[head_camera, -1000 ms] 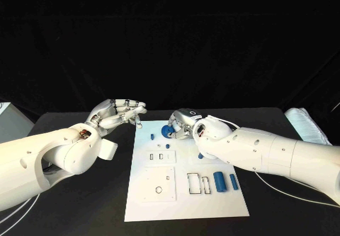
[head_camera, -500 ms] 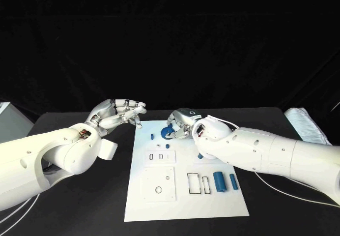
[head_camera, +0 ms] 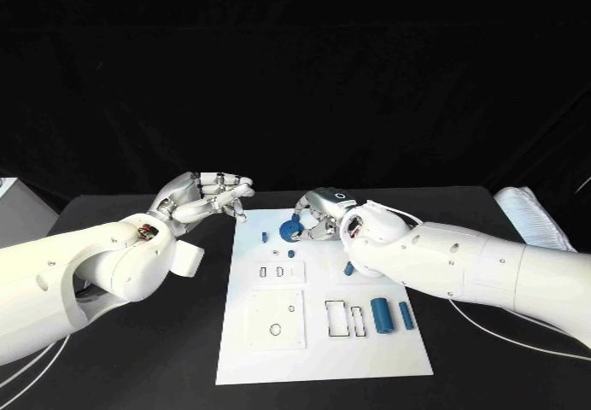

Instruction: Assemble the parts on the task board

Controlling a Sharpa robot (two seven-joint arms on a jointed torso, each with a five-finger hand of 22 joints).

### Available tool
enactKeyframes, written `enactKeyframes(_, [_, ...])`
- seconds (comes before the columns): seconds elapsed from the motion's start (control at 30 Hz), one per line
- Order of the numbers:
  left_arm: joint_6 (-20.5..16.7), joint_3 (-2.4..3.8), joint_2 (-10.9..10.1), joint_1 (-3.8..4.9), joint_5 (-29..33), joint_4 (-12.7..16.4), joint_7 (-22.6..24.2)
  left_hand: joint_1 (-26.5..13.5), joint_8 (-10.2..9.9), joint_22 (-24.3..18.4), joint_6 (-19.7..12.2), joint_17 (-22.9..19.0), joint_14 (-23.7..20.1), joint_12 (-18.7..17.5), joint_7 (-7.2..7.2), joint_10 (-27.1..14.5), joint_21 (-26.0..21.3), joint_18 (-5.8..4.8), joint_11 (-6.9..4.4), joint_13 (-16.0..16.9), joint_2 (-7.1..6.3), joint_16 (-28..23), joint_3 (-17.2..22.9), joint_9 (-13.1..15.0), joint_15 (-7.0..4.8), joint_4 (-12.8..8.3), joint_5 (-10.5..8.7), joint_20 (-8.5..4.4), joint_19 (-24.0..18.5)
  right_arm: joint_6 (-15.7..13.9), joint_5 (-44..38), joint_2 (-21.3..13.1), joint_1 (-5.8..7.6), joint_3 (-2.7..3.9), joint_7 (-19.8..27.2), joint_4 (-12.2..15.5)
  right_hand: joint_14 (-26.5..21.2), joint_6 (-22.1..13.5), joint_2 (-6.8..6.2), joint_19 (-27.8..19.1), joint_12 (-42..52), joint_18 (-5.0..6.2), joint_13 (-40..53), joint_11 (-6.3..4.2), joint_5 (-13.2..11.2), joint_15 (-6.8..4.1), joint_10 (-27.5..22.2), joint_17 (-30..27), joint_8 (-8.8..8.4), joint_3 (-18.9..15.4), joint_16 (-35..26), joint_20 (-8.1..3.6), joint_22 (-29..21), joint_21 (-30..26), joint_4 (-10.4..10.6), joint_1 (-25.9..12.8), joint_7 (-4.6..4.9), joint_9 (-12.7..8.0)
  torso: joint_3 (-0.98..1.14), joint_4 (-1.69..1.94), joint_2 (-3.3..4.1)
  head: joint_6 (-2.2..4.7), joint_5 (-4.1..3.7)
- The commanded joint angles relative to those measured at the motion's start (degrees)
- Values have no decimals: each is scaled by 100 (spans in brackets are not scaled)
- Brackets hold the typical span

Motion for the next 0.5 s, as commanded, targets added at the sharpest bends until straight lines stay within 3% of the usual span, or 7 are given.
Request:
enactKeyframes(0.03, [106,4,7,6,-9,1,34,4,-27,10,-30,-8,-18,-13,44,-29,23,26,24,9,40,-34,4,5,15,6,-23,0,-21,-506,241,-196,6,17,283,191,588,88,115,463,77,-51,1504,-28,248,-16,584,1509,53,90,24,-11,1283,54,-22,-24,-19,-11,2,-2,-10,1,-2])
enactKeyframes(0.13, [112,4,2,6,-9,-7,42,4,-27,10,-30,-8,-18,-13,44,-29,23,26,24,9,40,-34,4,5,15,6,-23,0,-21,-716,768,-557,61,67,598,514,588,113,139,475,83,-57,1509,-39,361,-26,589,1509,61,143,24,-23,1302,74,-33,-6,-29,-22,4,-19,-22,9,2])
enactKeyframes(0.2, [115,3,-4,6,-9,-10,44,6,-28,10,-32,-8,-17,-14,44,-31,25,26,24,10,39,-39,4,6,15,4,-23,0,-24,-663,1164,-814,127,91,815,719,588,148,175,468,83,-53,1509,-48,387,-33,589,1509,78,227,24,-31,1291,61,-74,82,-39,-27,7,-34,-29,21,-1])
enactKeyframes(0.37, [131,3,-11,5,-9,-23,51,7,-28,11,-32,-8,-16,-14,43,-30,26,26,24,10,39,-40,4,7,15,4,-23,0,-24,-30,2190,-1565,340,121,1332,1171,588,203,189,447,74,-43,1502,-63,388,-49,582,1509,103,486,24,-47,1262,25,-270,393,-52,-56,13,-93,-75,26,6])
enactKeyframes(0.5, [151,2,7,4,-9,-45,58,9,-28,11,-32,-8,-16,-13,42,-29,26,26,23,11,39,-42,5,8,15,2,-23,1,-25,457,2493,-2024,418,126,1559,1297,588,219,125,451,62,-46,1493,-62,341,-51,574,1509,106,612,24,-50,1273,33,-418,550,-50,-81,28,-122,-101,30,-7])
